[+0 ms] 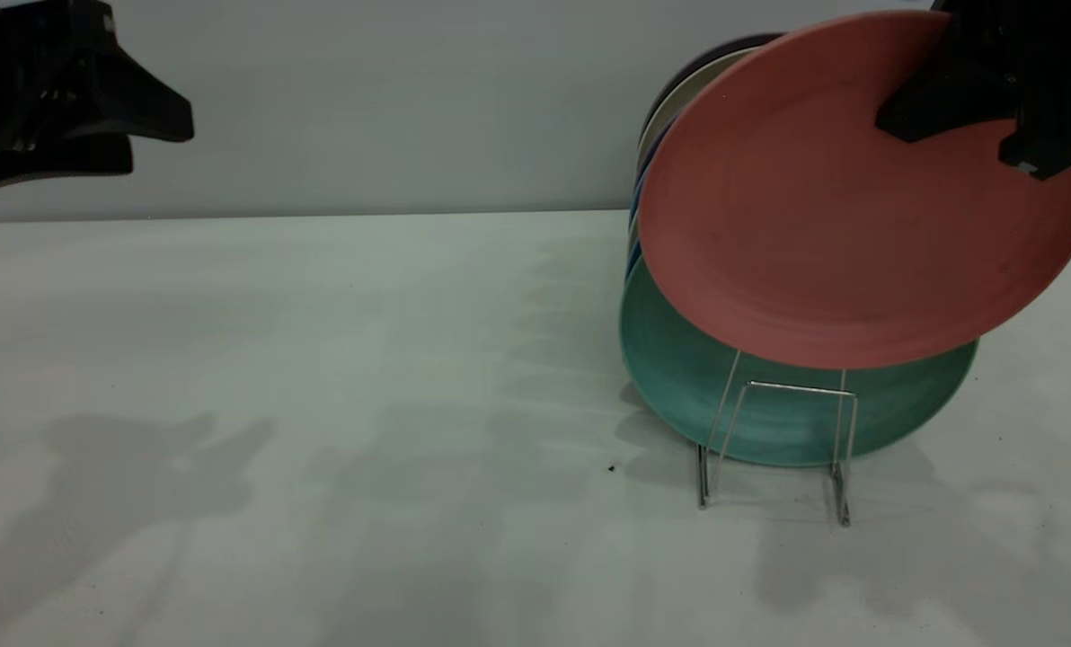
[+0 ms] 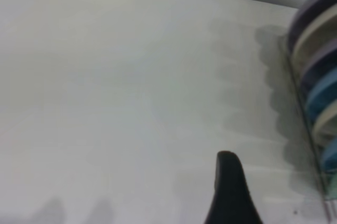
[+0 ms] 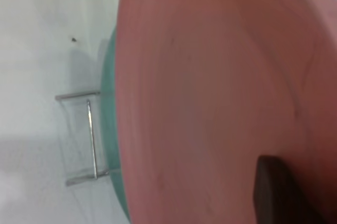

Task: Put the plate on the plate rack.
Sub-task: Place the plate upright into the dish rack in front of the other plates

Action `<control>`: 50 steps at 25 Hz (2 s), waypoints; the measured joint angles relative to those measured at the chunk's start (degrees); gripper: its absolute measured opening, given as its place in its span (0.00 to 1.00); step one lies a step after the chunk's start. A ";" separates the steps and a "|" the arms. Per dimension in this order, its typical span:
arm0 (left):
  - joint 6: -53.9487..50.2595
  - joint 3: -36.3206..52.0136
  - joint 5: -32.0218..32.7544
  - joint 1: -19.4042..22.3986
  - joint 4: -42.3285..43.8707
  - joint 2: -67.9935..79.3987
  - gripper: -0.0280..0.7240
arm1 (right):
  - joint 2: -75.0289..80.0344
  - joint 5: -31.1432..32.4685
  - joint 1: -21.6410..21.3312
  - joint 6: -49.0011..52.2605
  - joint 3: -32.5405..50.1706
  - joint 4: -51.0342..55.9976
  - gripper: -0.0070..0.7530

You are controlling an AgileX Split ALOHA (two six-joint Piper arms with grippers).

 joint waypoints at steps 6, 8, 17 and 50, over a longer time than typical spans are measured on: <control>0.00 0.00 -4.69 0.00 -0.16 0.00 0.74 | 0.00 0.00 0.00 0.00 0.00 0.25 0.18; 0.00 0.00 -5.71 0.00 -0.36 0.00 0.74 | 0.00 0.00 0.00 0.00 0.00 0.51 0.18; 0.00 0.00 -9.27 0.00 -0.75 0.00 0.74 | 2.66 0.00 0.00 0.00 -0.06 2.04 0.18; -0.02 0.00 -16.35 0.00 -1.15 0.00 0.68 | 13.33 -2.81 0.00 -7.49 -0.49 10.88 0.18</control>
